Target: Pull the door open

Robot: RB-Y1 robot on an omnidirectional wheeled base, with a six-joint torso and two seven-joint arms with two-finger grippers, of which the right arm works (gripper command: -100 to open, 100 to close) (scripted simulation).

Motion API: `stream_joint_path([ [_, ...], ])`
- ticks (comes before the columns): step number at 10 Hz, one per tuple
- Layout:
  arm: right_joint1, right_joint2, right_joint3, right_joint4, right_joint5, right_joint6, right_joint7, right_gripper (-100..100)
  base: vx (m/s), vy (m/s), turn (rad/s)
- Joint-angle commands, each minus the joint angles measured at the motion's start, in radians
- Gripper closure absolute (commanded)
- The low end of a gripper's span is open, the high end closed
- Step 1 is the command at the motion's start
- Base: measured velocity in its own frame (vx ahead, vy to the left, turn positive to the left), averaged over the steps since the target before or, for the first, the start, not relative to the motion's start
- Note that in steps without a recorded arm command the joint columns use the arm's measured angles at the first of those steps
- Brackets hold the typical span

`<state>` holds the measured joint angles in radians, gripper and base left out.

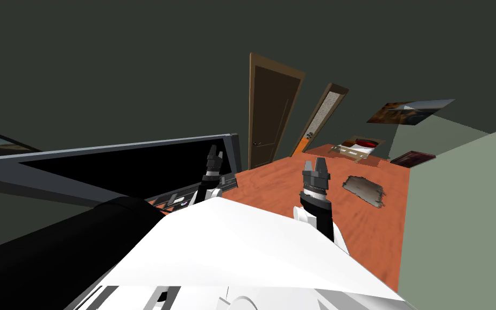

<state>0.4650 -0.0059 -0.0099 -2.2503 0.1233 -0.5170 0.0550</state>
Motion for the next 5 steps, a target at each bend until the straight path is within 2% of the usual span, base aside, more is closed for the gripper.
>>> stream_joint_path([
  [1, -0.013, -0.006, -0.001, 0.028, 0.004, -0.003, -0.004, -100, 0.060, -0.015, 0.031],
  [4, -0.037, -0.016, -0.002, 0.078, 0.011, -0.008, -0.010, -100, 0.119, -0.039, 0.031],
  [5, -0.053, -0.022, -0.003, 0.110, 0.016, -0.011, -0.015, -100, 0.110, -0.060, 0.032],
])
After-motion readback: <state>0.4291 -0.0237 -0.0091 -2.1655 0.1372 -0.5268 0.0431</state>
